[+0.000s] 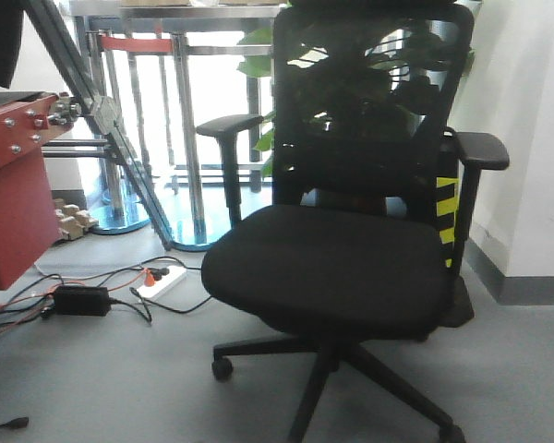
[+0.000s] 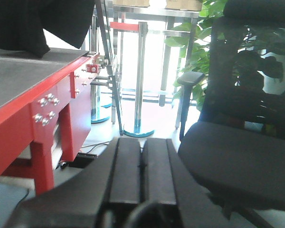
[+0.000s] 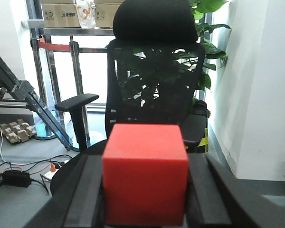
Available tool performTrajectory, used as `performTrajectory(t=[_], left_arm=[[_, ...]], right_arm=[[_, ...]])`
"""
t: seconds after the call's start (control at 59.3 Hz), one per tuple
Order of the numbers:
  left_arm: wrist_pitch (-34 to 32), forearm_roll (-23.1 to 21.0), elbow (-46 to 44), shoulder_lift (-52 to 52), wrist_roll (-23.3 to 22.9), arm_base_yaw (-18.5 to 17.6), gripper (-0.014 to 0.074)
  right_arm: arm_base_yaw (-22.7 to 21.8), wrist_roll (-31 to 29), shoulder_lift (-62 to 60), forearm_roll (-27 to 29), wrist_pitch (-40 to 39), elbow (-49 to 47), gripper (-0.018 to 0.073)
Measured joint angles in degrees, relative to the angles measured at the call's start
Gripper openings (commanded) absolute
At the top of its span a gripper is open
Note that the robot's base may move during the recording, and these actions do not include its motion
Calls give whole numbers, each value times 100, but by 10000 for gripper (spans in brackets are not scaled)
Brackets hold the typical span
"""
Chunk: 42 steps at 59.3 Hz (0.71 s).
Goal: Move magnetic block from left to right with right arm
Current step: 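Drive across the room carrying the red cube in the right gripper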
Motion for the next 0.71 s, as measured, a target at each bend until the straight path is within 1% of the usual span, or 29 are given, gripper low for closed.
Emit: performTrajectory(t=[0.708], left_arm=[[0, 0, 0, 0, 0, 0, -116]], right_arm=[[0, 0, 0, 0, 0, 0, 275]])
